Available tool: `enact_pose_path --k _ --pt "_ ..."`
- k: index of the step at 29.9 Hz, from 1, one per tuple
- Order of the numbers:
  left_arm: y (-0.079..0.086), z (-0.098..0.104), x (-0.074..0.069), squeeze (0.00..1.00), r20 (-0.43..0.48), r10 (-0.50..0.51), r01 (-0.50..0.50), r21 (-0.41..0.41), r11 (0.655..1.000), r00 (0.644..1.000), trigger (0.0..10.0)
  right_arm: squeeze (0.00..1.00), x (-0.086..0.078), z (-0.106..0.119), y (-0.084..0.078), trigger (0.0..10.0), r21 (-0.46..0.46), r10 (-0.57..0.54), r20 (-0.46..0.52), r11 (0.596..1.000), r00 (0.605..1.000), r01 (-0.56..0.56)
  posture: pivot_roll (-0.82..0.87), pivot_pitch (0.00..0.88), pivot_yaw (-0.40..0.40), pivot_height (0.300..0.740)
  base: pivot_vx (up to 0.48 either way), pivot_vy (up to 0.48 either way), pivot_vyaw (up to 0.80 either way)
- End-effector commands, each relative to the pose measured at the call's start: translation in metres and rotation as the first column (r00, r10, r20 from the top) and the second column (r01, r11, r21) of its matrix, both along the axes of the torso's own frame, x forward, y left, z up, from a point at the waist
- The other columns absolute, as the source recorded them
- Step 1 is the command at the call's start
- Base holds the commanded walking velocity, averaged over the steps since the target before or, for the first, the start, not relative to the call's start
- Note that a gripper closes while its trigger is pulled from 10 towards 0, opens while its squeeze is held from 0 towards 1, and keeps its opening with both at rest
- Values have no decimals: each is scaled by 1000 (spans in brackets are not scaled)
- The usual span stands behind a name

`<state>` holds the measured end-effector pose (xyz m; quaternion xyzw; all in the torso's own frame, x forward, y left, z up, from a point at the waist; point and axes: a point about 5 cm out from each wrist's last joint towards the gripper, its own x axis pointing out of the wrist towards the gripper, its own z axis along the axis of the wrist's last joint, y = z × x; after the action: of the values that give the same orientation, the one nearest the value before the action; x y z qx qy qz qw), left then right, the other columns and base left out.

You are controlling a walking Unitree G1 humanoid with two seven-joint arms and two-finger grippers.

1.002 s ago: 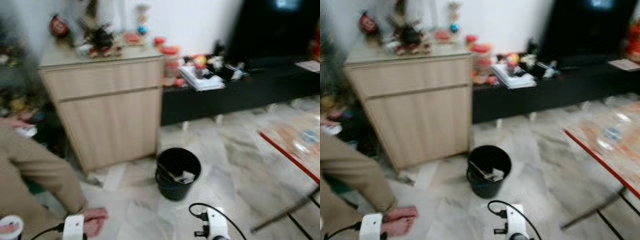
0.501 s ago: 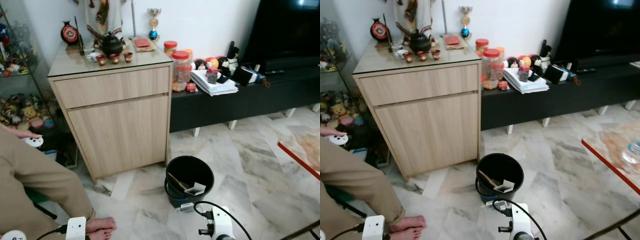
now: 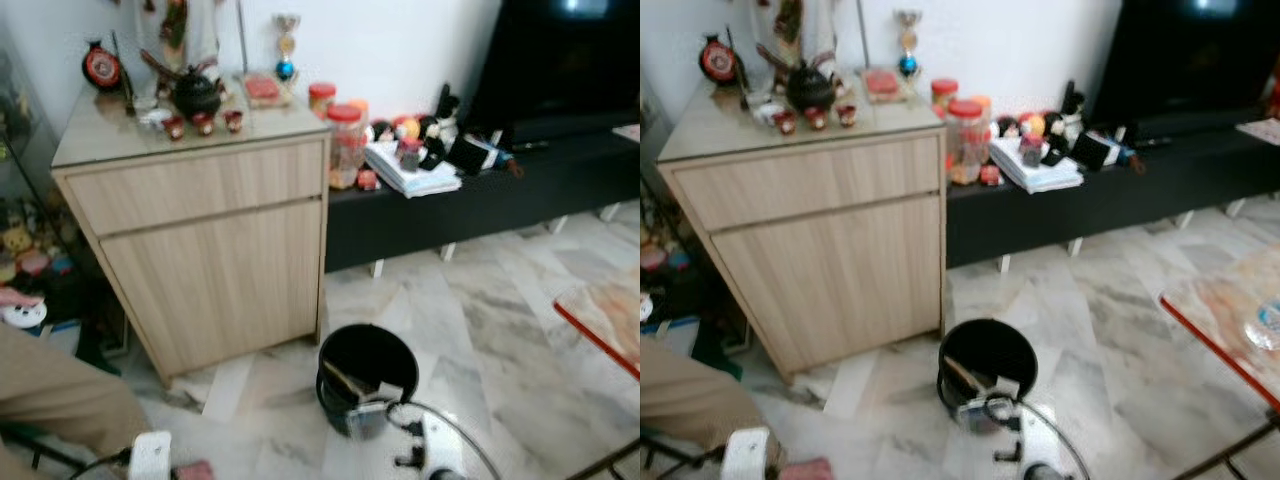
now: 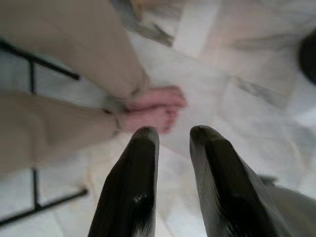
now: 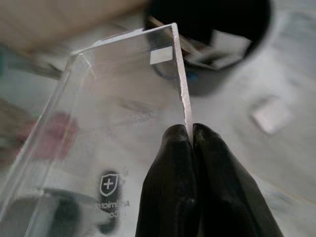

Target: Picking trash to rubbish bin

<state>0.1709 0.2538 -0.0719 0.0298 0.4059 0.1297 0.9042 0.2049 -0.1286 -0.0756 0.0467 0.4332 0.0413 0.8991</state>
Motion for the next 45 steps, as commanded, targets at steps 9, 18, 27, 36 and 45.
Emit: enact_pose_path --k 9,18,27,36,45 --pt "-9 -1 4 0 8 -9 9 -19 1000 1000 10000 0 0 0 -16 10000 -14 -46 7 999 999 46 56 0 -9 740 354 0 -436" --pt "-9 -1 3 0 7 -5 6 -22 1000 1000 10000 0 -1 0 -17 10000 -20 -38 11 999 999 38 57 0 -9 740 353 0 0" --pt "-9 -1 4 0 9 -4 4 -21 1000 1000 10000 0 -2 -1 -15 10000 -8 -40 -1 999 999 40 61 0 -12 740 353 0 0" --pt "-8 -2 1 0 5 2 -2 -21 1000 1000 10000 0 -2 -1 -14 10000 -10 -42 10 999 999 42 64 0 -12 740 355 0 -296" --pt "-8 -2 1 0 6 0 0 -22 1000 1000 10000 0 -4 -2 -14 10000 -12 -33 4 999 999 33 64 0 -13 740 354 0 0"
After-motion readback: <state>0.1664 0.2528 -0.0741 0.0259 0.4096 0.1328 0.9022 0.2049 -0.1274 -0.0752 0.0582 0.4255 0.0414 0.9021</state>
